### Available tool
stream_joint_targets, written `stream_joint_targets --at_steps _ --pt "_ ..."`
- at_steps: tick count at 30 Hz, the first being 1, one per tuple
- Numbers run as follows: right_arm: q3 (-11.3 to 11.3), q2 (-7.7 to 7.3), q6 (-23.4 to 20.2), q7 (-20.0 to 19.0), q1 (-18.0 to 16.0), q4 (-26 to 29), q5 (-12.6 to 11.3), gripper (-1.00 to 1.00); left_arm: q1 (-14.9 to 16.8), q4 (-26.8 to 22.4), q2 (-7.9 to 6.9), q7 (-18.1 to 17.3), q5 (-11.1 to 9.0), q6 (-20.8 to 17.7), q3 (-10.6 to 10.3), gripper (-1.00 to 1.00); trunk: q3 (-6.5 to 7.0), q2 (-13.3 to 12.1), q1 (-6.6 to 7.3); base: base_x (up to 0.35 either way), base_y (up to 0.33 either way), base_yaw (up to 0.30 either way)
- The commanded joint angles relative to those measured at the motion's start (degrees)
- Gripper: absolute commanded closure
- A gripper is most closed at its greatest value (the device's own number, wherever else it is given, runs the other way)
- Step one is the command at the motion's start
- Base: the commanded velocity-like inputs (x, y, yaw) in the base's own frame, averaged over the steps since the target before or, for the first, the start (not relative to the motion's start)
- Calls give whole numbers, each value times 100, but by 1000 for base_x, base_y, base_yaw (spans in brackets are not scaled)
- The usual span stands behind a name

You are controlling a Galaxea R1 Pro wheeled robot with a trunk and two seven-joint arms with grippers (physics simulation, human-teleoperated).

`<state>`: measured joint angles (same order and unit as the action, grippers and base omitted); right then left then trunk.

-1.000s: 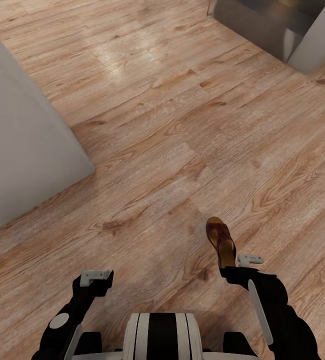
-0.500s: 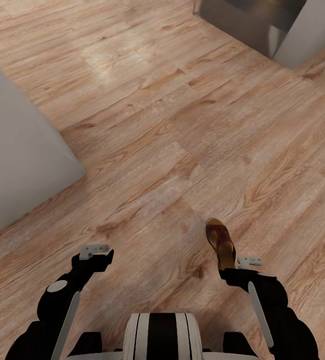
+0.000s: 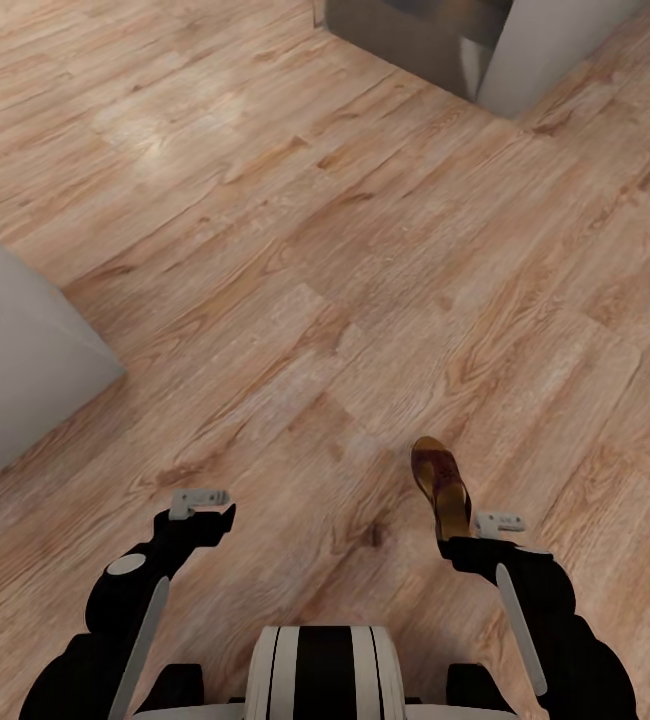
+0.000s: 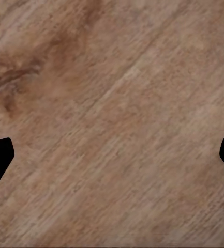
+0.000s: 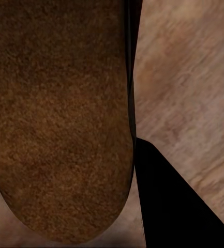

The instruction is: Pick up the two gym shoes and the two sandals from the corridor floor and place them onto the hallstand (shoe rack) in the corridor, making sure they are on the rack and not on the floor. Arrange them so the two gym shoes are next to each other and the two sandals are next to each other.

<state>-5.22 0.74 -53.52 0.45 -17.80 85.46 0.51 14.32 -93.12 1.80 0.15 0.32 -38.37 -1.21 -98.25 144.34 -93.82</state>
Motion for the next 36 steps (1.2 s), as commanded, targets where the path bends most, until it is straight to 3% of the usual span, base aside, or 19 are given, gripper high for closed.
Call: stream_joint_targets --at_steps 1,11,36 --pt "-5 5 -28 18 -4 2 -16 100 1 -6 -1 2 3 -29 -4 -100 -3 1 1 0 0 -296" --pt "2 5 -27 24 -4 -11 -16 100 1 -5 -5 2 3 -39 -11 -100 42 -1 6 0 0 -201" --pt "4 5 -22 16 -34 -3 -25 100 1 13 -4 1 -6 -41 -20 -100 818 -35 70 0 0 -27"
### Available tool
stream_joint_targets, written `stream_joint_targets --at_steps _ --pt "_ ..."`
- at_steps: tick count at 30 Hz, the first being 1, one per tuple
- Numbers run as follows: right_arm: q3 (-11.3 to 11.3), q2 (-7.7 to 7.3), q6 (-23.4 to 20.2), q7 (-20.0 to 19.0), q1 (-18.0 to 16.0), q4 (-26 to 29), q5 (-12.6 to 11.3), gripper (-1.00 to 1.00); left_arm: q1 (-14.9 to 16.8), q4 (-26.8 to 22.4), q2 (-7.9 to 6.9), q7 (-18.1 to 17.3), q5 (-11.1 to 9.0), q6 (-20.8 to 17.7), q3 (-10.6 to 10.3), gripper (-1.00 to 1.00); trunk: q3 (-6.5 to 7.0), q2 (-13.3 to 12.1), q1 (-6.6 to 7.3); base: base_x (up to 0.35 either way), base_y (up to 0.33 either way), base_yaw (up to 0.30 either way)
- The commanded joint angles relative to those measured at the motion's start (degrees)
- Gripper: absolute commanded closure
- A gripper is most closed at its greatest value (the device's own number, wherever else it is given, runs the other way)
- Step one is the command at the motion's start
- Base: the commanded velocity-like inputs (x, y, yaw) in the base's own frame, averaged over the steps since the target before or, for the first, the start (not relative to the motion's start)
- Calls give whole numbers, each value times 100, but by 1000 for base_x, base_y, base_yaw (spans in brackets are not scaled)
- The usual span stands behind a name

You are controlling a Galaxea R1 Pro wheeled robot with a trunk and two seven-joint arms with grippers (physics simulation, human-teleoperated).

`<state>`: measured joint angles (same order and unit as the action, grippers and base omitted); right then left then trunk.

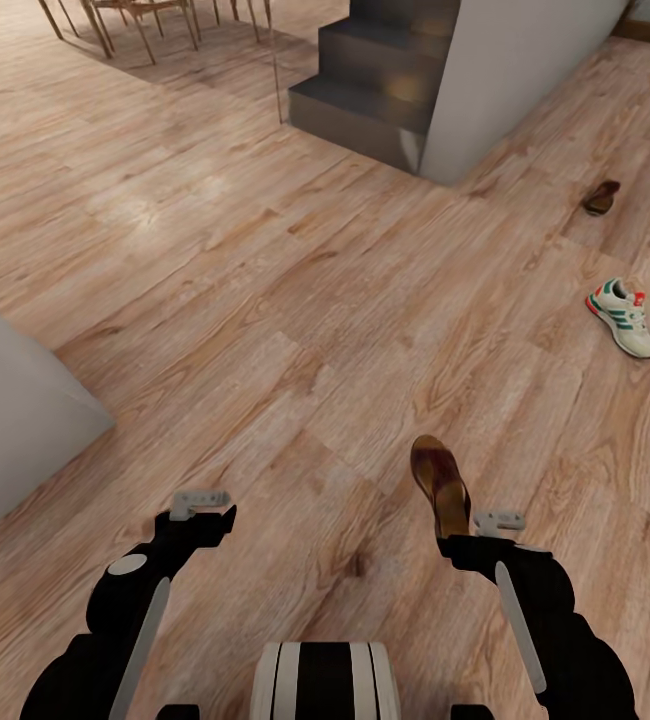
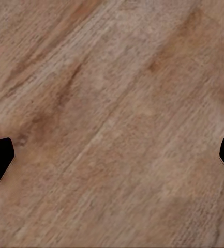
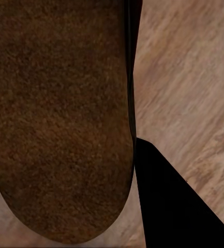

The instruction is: Pick up the two gym shoes and the two sandals from the corridor floor and place them onto the hallstand (shoe rack) in the corridor, making sure they are on the rack and not on the floor. Arrange them so the two gym shoes are next to each other and the two sandals are next to each other.

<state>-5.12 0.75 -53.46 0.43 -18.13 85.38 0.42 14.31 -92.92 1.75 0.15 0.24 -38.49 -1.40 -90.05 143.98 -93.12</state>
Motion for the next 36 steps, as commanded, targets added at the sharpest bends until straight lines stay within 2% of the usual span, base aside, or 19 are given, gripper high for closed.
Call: stream_joint_targets --at_steps 1,36 --pt "-6 4 -28 18 -2 5 -15 100 2 -6 1 2 3 -29 -1 -100 29 0 3 0 0 0" --pt "-6 4 -28 19 -5 5 -15 100 2 -6 1 0 -4 -27 -1 -100 1133 -47 93 0 0 0"
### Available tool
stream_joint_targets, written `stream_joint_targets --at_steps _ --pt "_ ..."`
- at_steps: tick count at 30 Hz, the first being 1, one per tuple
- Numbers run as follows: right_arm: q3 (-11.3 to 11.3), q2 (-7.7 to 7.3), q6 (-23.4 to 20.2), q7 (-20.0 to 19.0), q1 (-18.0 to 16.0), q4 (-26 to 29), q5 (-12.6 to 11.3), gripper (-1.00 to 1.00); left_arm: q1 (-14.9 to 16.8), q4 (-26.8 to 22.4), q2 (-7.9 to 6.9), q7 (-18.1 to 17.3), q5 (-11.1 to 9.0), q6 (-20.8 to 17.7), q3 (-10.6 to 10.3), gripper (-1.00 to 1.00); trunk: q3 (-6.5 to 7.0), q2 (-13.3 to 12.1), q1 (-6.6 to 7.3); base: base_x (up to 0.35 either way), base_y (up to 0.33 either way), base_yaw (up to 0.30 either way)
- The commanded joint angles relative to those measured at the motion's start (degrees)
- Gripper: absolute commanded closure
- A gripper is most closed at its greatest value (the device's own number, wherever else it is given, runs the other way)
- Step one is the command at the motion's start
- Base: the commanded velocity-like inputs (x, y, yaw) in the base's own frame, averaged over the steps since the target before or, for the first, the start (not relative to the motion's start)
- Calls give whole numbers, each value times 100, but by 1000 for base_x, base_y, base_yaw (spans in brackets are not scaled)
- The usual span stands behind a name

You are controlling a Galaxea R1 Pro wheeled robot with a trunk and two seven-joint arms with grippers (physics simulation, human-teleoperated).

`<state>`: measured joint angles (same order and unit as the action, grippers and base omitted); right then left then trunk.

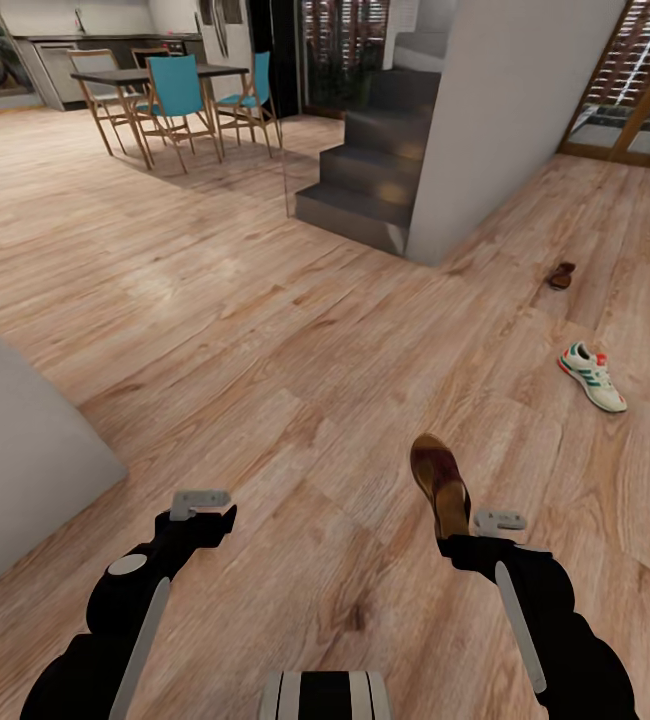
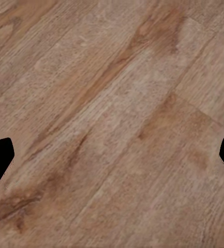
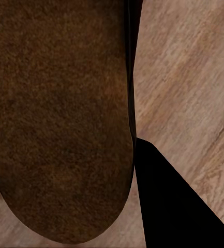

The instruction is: Pick up the two gym shoes and the two sandals from the corridor floor and place them onto the hallstand (shoe rack) in the corridor, making sure they are on the rack and not on the floor. Arrange them so the two gym shoes are next to each other and the two sandals are next to each other.

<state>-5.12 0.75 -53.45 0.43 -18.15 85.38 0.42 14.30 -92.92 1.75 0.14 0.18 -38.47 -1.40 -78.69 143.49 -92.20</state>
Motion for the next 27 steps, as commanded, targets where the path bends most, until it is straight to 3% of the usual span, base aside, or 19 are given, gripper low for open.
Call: stream_joint_targets --at_steps 1,20,27 --pt "-6 4 -27 18 0 5 -15 100 2 -6 1 1 1 -29 0 -100 29 0 3 0 0 0" --pt "-6 4 -27 21 -3 5 -15 100 2 -6 1 -1 3 -30 0 -100 628 -26 52 0 0 0" --pt "-6 4 -25 19 -2 4 -15 100 2 -6 1 0 5 -30 0 -100 820 -306 206 0 0 0"
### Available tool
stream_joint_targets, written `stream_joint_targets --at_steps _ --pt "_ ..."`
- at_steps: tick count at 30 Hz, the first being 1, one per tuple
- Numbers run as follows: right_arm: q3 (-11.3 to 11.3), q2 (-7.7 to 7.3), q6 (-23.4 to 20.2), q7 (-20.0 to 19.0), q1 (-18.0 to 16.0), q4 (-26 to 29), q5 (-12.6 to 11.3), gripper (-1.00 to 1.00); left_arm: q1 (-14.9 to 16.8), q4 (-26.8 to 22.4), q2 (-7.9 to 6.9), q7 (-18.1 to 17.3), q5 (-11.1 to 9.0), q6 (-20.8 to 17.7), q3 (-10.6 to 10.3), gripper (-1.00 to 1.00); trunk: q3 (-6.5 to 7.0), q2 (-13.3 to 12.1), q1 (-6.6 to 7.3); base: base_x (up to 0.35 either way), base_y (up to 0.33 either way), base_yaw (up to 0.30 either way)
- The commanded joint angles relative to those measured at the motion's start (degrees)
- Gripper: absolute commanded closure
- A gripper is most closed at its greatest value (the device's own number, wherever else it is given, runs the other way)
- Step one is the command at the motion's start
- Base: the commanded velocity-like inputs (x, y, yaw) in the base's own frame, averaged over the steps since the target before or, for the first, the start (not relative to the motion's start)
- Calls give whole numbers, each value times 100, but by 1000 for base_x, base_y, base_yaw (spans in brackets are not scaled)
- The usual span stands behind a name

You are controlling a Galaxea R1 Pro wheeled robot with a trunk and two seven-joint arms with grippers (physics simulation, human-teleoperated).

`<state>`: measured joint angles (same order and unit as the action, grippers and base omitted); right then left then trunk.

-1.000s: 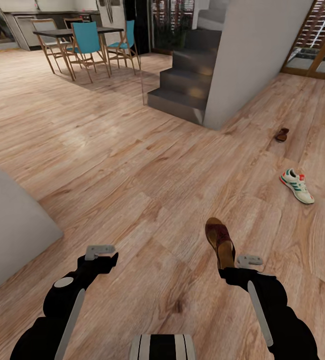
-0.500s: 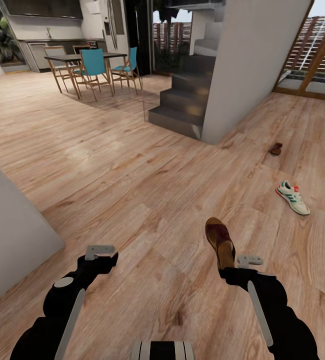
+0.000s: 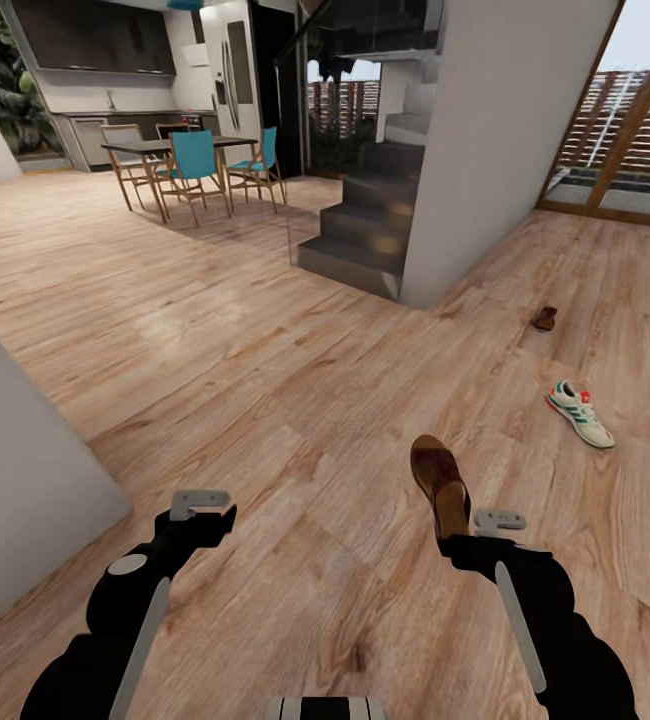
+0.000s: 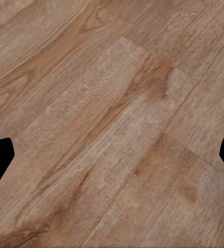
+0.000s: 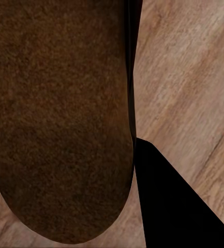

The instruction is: Pick up the two gym shoes and the two sandals from the corridor floor and place them onto the hallstand (shoe rack) in the corridor, making sure they are on the rack and not on the floor. Arrange them so the two gym shoes are next to each other and the two sandals are next to each other.

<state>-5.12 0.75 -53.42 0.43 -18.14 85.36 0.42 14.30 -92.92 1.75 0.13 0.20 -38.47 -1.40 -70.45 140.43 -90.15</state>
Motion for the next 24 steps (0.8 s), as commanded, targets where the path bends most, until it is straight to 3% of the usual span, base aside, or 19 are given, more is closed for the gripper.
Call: stream_joint_targets --at_steps 1,9,17,24 --pt "-6 4 -28 18 -4 4 -15 100 3 -7 1 1 4 -29 0 -100 24 -40 24 0 0 0" --pt "-6 4 -30 20 -4 5 -16 100 3 -7 1 2 4 -32 0 -100 242 -361 199 0 0 0" --pt "1 4 -32 18 -5 7 -17 100 3 5 1 2 -1 -33 -7 -100 289 -361 199 10 7 0" --pt "1 4 -29 18 -5 7 -19 100 3 11 1 -2 -3 -37 -1 -100 312 -361 199 217 156 -103"
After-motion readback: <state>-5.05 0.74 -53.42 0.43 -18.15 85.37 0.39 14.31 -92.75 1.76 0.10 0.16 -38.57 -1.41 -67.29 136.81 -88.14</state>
